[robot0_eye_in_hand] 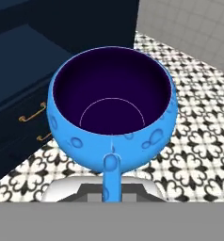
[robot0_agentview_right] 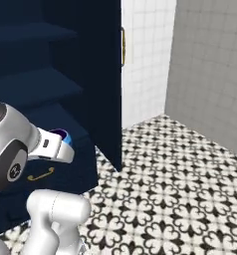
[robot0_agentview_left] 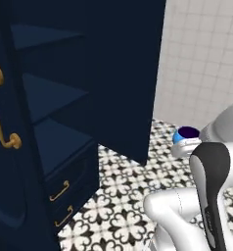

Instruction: Gather all objects into one cabinet and sort the glasses and bowls to opposite sides.

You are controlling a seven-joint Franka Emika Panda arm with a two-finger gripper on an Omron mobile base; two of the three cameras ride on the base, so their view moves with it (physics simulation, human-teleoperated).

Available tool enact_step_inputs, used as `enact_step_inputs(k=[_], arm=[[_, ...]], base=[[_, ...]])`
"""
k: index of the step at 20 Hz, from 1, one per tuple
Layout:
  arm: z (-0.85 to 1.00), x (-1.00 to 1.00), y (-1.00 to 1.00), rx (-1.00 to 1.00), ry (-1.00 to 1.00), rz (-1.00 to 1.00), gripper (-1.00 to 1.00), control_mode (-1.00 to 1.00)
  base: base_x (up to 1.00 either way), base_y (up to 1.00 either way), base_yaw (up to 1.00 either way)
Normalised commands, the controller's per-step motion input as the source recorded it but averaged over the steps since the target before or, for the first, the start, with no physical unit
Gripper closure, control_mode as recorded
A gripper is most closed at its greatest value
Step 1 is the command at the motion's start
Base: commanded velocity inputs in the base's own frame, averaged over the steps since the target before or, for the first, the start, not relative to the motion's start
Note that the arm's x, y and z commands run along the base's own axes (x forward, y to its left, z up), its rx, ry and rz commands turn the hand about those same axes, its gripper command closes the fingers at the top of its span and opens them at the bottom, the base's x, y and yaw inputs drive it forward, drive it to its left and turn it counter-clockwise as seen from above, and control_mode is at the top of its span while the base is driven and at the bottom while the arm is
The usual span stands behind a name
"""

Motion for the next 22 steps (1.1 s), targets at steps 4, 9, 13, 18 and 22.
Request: enact_step_inputs(k=[4,9,13,18,22], arm=[[0.00,0.00,0.00,0.00,0.00,0.00,1.00,1.00],[0.00,0.00,0.00,0.00,0.00,0.00,1.00,1.00],[0.00,0.00,0.00,0.00,0.00,0.00,1.00,1.00],[0.00,0.00,0.00,0.00,0.00,0.00,1.00,1.00],[0.00,0.00,0.00,0.00,0.00,0.00,1.00,1.00]], base=[[-1.00,0.28,-0.74],[-1.00,0.26,-0.73],[-0.98,0.20,-0.76],[-0.75,0.11,-0.80],[-0.44,0.03,-0.86]])
